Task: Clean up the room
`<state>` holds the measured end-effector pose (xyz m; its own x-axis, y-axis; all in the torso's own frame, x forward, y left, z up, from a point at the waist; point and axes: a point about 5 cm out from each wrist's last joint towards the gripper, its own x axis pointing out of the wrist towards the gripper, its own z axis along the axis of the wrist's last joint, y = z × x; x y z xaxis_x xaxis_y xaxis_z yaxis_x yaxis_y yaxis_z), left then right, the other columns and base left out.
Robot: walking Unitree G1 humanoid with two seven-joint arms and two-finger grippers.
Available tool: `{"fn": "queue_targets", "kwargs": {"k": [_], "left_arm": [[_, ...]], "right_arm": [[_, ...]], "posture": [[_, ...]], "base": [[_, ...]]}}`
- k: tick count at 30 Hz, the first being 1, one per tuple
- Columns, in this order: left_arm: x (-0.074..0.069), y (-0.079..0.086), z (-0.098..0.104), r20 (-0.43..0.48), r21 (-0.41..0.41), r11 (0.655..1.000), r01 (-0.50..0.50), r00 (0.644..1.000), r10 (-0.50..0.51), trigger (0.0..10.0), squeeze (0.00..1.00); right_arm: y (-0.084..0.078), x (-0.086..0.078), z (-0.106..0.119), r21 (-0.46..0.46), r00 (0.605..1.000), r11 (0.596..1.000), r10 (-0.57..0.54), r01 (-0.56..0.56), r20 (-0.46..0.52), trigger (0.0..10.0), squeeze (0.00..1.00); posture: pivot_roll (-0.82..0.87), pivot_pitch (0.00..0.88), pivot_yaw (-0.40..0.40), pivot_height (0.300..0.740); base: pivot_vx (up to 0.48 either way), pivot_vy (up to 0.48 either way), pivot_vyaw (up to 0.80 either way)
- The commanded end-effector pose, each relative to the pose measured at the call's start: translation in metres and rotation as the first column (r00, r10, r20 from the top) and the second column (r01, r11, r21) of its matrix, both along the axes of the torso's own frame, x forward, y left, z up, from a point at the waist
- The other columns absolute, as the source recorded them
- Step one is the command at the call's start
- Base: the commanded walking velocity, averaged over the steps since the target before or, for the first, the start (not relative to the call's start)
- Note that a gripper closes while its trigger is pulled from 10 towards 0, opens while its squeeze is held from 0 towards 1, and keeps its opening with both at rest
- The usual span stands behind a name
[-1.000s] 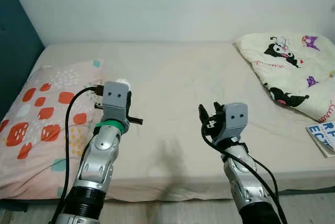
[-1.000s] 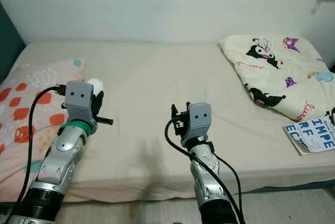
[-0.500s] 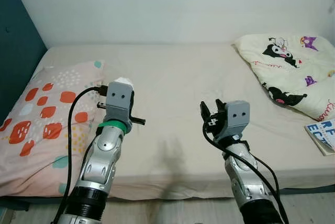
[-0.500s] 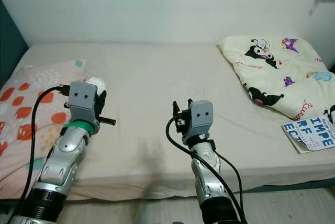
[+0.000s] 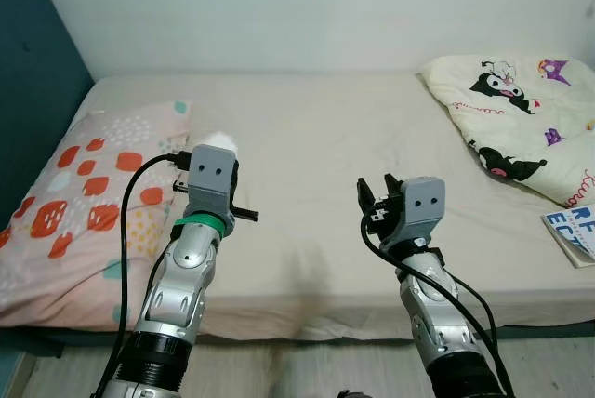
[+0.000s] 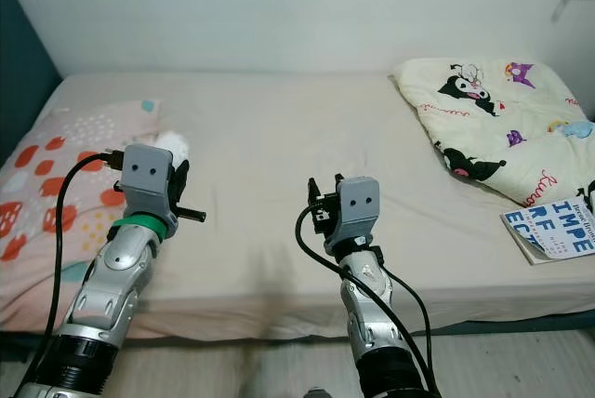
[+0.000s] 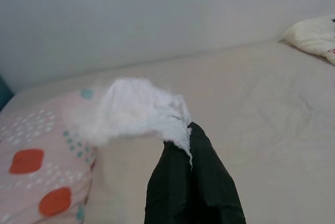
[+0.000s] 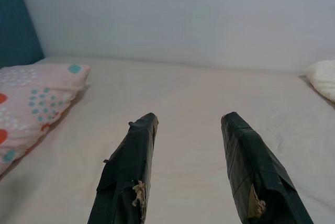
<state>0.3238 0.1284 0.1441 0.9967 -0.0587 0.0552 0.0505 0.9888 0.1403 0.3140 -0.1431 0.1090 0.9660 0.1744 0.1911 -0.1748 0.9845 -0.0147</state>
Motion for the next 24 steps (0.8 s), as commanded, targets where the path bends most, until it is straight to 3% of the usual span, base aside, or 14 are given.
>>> {"fn": "queue_targets", "kwargs": {"k": [1,24], "left_arm": [[0.0003,0.0004,0.0004,0.005,0.014,1.000,-0.003,1.000,0.003,10.0,0.00],[0.0014,0.0019,0.0008,0.002,0.015,1.000,-0.012,1.000,0.012,10.0,0.00]], "right_arm": [[-0.0026,0.0003,-0.0018,0.006,1.000,1.000,-0.012,0.012,-0.004,10.0,0.00],[-0.0043,0.0011,-0.0031,0.003,1.000,1.000,-0.020,0.020,-0.009,10.0,0.00]], "posture": [[0.00,0.037,0.014,0.740],[0.00,0.040,0.017,0.740]], "base": [[-0.337,0.000,0.00],[-0.367,0.000,0.00]]}}
